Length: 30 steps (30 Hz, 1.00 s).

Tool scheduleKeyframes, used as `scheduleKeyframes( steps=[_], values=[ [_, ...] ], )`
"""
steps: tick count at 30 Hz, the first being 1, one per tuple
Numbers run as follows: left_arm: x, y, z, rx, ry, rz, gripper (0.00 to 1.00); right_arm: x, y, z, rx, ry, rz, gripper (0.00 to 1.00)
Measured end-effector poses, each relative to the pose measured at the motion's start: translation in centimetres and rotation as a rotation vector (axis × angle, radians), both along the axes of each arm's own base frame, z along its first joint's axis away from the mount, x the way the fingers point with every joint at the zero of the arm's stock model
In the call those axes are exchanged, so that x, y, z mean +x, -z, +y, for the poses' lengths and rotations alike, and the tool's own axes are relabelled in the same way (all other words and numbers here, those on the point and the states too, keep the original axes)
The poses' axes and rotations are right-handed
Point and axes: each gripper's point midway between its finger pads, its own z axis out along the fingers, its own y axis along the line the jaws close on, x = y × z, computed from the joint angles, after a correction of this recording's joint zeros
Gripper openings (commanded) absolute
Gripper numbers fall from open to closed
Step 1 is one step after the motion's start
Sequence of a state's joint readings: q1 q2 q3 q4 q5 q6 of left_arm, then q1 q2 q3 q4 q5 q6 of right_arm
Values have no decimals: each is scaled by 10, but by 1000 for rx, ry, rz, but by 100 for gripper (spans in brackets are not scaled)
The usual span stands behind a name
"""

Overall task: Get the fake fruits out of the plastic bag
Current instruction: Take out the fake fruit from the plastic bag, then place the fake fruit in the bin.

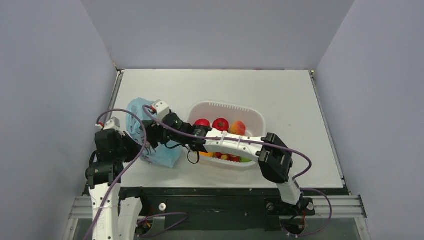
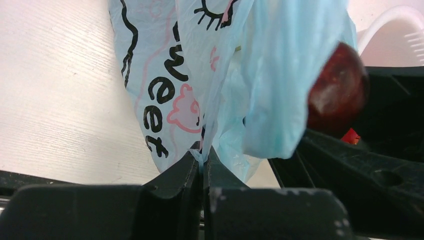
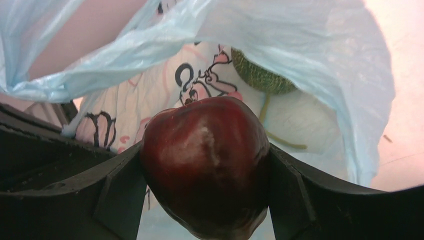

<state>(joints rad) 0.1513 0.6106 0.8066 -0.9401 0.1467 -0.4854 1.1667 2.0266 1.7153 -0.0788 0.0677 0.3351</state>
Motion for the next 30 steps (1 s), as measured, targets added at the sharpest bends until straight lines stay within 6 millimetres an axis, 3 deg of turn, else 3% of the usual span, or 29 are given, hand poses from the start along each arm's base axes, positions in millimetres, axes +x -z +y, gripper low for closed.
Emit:
scheduleKeyframes(
  steps=[7, 13, 19, 22, 25, 30],
  values=[
    [0, 1, 0, 0, 1, 2, 0, -25, 16, -11, 14, -71, 121, 4],
    [-1, 2, -1, -2, 3, 4, 0, -30, -13, -33, 46, -66, 95, 2],
    [-1, 0, -1, -1, 3, -7, 0, -14, -58, -95, 69, 74, -40, 1],
    [-1, -1, -1, 0, 3, -11, 0, 5, -66, -127, 59, 173, -91, 1],
    [-1, 0, -1, -2, 5, -9, 0, 26, -54, -164, 11, 281, -119, 2],
    [-1, 1, -2, -7, 9, -3, 0, 49, -12, -217, -103, 413, -103, 7]
  ],
)
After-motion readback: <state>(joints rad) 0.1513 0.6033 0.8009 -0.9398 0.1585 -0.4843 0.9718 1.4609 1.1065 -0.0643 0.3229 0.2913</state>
